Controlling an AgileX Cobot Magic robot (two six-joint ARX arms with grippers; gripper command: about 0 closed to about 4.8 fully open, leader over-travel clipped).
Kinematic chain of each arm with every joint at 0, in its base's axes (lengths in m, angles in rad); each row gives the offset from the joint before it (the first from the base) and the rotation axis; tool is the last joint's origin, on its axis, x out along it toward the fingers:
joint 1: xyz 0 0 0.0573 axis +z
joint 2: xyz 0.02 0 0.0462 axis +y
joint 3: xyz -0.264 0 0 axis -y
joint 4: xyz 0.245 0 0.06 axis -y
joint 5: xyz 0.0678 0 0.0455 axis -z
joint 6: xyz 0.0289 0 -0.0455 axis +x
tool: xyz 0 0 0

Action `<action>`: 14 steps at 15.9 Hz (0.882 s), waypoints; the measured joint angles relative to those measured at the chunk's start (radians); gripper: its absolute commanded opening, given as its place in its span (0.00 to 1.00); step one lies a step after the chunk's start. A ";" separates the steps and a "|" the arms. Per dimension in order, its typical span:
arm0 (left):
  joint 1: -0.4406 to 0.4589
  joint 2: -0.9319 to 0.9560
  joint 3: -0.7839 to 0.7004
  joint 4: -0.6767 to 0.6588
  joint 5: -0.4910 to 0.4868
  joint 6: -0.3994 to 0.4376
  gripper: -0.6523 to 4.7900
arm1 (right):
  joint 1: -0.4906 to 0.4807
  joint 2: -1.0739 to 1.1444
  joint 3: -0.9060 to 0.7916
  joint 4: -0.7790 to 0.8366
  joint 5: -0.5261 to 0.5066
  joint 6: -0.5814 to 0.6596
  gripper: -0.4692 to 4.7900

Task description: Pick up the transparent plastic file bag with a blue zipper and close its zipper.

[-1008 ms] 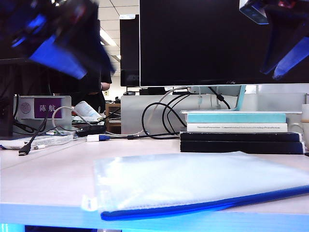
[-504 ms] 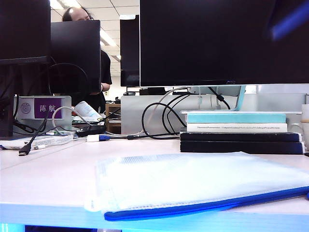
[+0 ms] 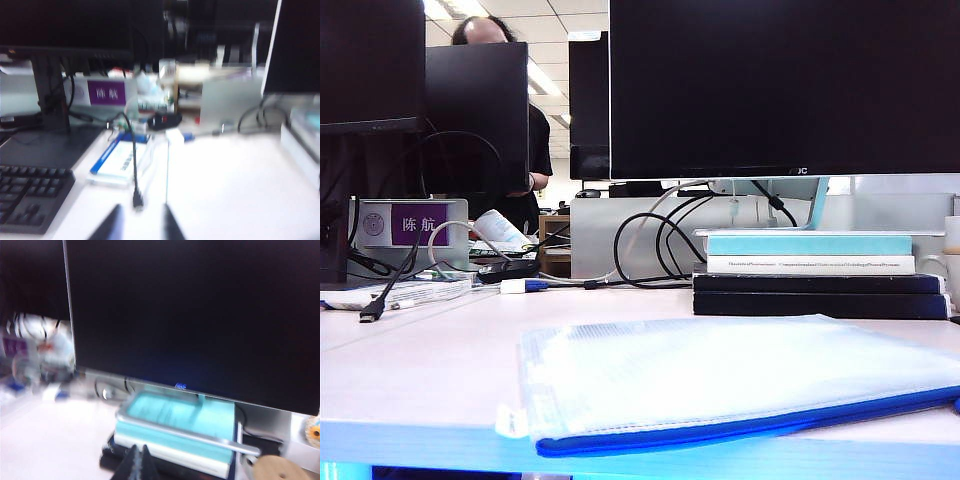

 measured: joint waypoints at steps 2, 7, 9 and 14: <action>0.003 -0.068 -0.080 0.016 0.001 -0.053 0.32 | 0.000 -0.141 -0.220 0.119 0.003 0.059 0.08; 0.004 -0.138 -0.202 0.051 0.013 -0.066 0.16 | 0.003 -0.363 -0.615 0.337 0.004 0.213 0.08; 0.004 -0.138 -0.283 0.122 0.037 -0.069 0.15 | 0.000 -0.367 -0.656 0.342 0.005 0.205 0.08; 0.012 -0.139 -0.359 0.216 0.093 -0.030 0.11 | -0.057 -0.364 -0.706 0.253 0.003 0.146 0.08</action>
